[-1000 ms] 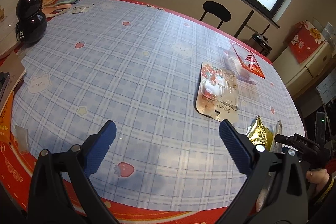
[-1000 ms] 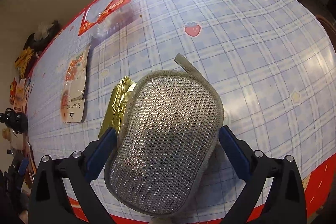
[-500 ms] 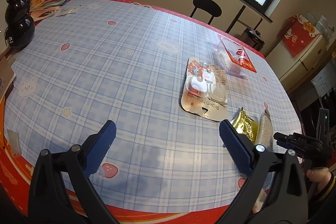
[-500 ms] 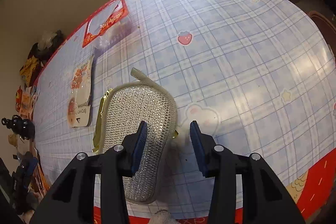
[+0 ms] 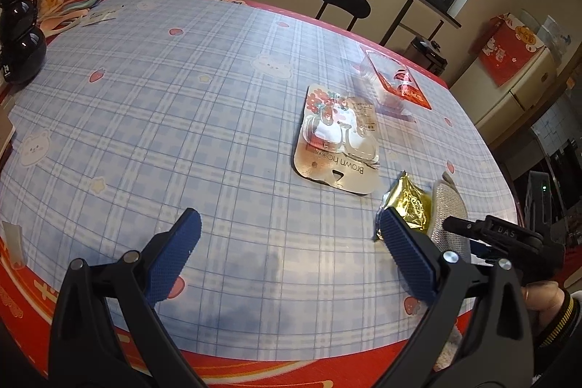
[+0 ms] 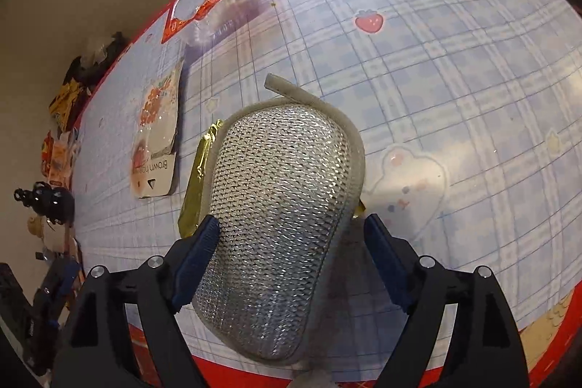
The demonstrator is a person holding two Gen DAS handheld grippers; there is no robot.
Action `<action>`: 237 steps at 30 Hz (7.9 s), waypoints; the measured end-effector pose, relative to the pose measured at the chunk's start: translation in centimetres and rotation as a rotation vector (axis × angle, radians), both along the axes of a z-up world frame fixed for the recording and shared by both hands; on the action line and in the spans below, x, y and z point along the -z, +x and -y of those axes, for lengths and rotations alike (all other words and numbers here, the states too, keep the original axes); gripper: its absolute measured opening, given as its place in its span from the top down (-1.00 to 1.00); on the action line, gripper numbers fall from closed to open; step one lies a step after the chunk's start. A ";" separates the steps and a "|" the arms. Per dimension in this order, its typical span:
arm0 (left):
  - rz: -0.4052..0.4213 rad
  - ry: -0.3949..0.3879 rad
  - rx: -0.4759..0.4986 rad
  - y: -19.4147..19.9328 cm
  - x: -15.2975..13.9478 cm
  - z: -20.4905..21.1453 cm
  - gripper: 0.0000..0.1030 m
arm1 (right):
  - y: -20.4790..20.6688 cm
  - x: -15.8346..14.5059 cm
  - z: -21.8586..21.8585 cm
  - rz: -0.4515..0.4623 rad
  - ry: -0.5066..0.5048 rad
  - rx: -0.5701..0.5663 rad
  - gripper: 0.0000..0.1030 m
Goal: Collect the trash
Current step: 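Lift the grey mesh scrubber with the right gripper, then grasp the clear hook package with the left gripper while the right holds the scrubber, then carry the scrubber to the brown bin and release it from the right gripper, then carry the hook package to the brown bin and drop it from the left gripper, then return both grippers to the table toward the gold foil wrapper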
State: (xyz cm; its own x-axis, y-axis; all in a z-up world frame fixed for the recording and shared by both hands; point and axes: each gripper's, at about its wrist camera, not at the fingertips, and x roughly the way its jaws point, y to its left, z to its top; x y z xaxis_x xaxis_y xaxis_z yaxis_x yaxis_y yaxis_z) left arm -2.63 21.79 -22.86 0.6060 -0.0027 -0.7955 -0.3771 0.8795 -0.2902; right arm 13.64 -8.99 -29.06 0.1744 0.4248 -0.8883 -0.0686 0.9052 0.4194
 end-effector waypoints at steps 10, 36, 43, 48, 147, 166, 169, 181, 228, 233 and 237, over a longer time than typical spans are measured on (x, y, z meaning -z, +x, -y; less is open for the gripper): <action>0.000 -0.010 -0.005 -0.2 0.0 0.6 -0.88 | 0.1 -4.0 0.9 0.097 0.047 -0.020 0.51; 0.002 -0.017 0.058 1.0 0.1 3.8 -0.88 | 0.0 -7.3 4.3 0.358 -0.394 -0.141 0.64; 0.008 -0.018 0.040 0.7 -0.1 3.4 -0.88 | -0.5 -6.1 2.7 0.331 -0.396 -0.184 0.60; 0.011 -0.028 0.022 0.4 -0.2 2.8 -0.88 | -0.8 -6.1 2.1 0.320 -0.356 -0.202 0.57; 0.200 0.128 0.139 5.1 -9.2 5.2 0.80 | 2.6 -12.2 9.9 0.450 -0.181 -0.071 0.66; 0.256 0.099 0.207 9.8 -11.5 23.4 0.79 | 7.0 -15.0 35.0 0.507 -0.264 0.182 0.66; 0.262 0.090 0.222 10.8 -11.3 25.9 0.79 | 8.1 -15.0 38.4 0.505 -0.301 0.231 0.66; 0.267 0.084 0.312 15.0 -10.7 33.7 0.79 | 10.0 -15.4 47.3 0.525 -0.361 0.362 -0.13; 0.319 0.146 0.396 21.7 -13.6 42.2 -0.88 | 4.1 -18.2 49.8 0.553 -0.292 0.375 -0.90; 0.277 0.166 0.294 18.9 -13.6 36.5 -0.88 | 5.4 -18.6 44.2 0.552 -0.258 0.281 -0.90; 0.249 0.179 0.227 16.4 -13.5 31.7 -0.88 | 5.8 -18.8 39.6 0.550 -0.235 0.218 -0.90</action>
State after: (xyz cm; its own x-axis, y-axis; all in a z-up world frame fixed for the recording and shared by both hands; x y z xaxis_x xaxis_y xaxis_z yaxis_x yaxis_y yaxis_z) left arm 13.81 -9.91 -9.40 0.7809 -0.0331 -0.6237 -0.1044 0.9776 -0.1827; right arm 19.42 -48.61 -10.31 0.6922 0.1322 -0.7095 -0.0209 0.9863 0.1635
